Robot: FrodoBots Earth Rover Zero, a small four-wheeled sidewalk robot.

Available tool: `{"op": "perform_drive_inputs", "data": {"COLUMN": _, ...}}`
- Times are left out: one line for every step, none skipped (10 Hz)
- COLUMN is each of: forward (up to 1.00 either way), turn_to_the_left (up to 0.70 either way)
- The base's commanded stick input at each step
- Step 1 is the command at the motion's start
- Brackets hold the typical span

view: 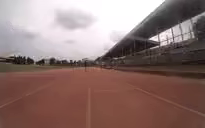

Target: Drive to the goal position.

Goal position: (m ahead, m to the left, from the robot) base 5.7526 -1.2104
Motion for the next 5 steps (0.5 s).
{"op": "perform_drive_inputs", "data": {"forward": 0.7, "turn_to_the_left": 0.0}}
{"op": "perform_drive_inputs", "data": {"forward": 0.7, "turn_to_the_left": -0.17}}
{"op": "perform_drive_inputs", "data": {"forward": 0.7, "turn_to_the_left": -0.35}}
{"op": "perform_drive_inputs", "data": {"forward": 0.7, "turn_to_the_left": -0.35}}
{"op": "perform_drive_inputs", "data": {"forward": 0.7, "turn_to_the_left": -0.35}}
